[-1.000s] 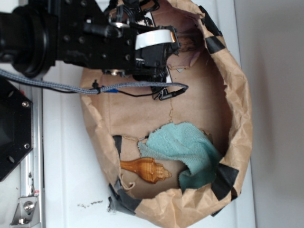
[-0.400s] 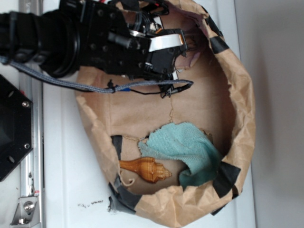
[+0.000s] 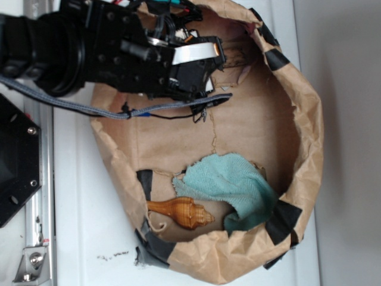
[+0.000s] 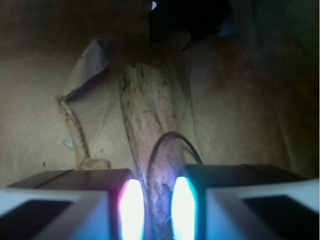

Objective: Grab the silver keys.

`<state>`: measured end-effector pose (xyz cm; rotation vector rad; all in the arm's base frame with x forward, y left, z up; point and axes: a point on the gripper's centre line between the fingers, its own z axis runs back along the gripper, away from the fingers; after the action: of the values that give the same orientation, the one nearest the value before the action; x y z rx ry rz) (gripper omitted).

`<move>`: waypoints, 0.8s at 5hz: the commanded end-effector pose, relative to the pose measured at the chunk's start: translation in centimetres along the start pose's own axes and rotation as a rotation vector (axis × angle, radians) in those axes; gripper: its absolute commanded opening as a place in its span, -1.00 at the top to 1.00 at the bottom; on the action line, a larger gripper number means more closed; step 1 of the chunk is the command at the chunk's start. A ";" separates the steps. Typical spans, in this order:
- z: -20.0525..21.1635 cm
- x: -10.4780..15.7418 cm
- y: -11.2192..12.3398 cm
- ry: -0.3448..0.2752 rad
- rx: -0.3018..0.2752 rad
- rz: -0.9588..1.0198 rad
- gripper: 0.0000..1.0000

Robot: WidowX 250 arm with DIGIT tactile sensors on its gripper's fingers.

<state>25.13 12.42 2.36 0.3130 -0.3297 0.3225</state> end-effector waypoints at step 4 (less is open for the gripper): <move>7.0 2.2 2.6 0.090 0.035 0.104 1.00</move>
<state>23.14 12.31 7.04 0.3089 -0.1660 0.4428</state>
